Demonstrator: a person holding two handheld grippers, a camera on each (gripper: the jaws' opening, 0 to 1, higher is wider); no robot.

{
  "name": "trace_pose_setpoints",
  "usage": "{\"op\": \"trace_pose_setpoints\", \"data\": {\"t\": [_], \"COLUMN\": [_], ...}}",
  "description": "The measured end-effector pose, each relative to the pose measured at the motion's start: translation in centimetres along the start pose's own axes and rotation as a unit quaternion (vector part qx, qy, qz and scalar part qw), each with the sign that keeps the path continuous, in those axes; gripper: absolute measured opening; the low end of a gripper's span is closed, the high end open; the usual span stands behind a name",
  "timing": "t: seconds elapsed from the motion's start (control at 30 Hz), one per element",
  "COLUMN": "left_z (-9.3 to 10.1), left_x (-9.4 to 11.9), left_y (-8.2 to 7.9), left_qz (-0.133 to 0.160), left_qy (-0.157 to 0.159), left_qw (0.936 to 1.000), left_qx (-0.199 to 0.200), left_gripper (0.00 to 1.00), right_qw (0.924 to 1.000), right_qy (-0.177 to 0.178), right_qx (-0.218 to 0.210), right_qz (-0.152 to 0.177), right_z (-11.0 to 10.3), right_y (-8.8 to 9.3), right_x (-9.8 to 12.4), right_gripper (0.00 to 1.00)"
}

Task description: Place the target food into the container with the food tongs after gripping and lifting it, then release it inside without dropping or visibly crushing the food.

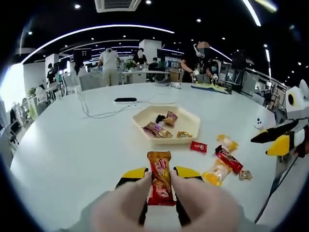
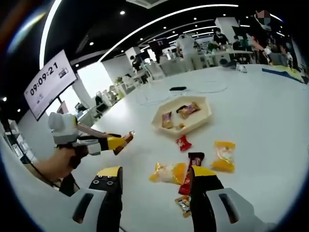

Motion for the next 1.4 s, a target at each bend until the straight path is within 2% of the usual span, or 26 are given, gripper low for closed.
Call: {"op": "trace_pose_setpoints", "data": {"t": [0.2,0.27,0.3,0.53,0.73,0.93,1.13,1.4], "left_z": [0.1,0.2,0.3,1.2,1.6,2.2,2.0,1.6], "left_x": [-0.6,-0.7,-0.7,-0.9,-1.8,-2.6,-3.3,-4.4], "left_y": [-1.3,-1.7,-1.9,-2.7,-4.2,-5.5,-5.9,-6.4], "left_qz": [0.012,0.018,0.016,0.005,0.016,0.026,0.032,0.035], "left_qy": [0.007,0.008,0.011,0.034,0.040,0.050,0.052,0.058], "left_qw": [0.9999,0.9998,0.9996,0.9993,0.9991,0.9984,0.9981,0.9976], "left_qx": [0.007,-0.009,-0.019,-0.011,0.001,0.002,0.010,0.010], "left_gripper": [0.18,0.18,0.19,0.19,0.19,0.19,0.19,0.19], "right_qw": [0.9999,0.9998,0.9998,0.9994,0.9994,0.9987,0.9983,0.9973], "right_qy": [0.007,0.007,0.008,0.014,0.007,0.012,0.015,0.028], "right_qx": [-0.005,-0.004,-0.003,-0.007,-0.010,-0.004,-0.014,-0.006], "right_qz": [0.014,0.017,0.017,0.030,0.031,0.050,0.054,0.067], "right_z": [0.3,0.3,0.2,0.3,-0.3,-0.2,-0.1,0.7], "right_y": [-0.4,-0.4,-0.4,-0.3,-0.1,-1.1,-1.1,-2.1], "right_x": [0.3,0.4,0.6,1.8,1.2,1.2,1.0,0.6], "right_gripper": [0.56,0.56,0.56,0.57,0.56,0.57,0.59,0.60]}}
Point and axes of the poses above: the point that each gripper's makers call its tool centre point, and the gripper's own axes: x roughly backward along the fingers, z roughly to its right, y roughly out of its underside, the point moved 4 cm from there along x, roughly backward along the fingers, and after that the axes turned 13 degrees about z, right-handed, at the moved point
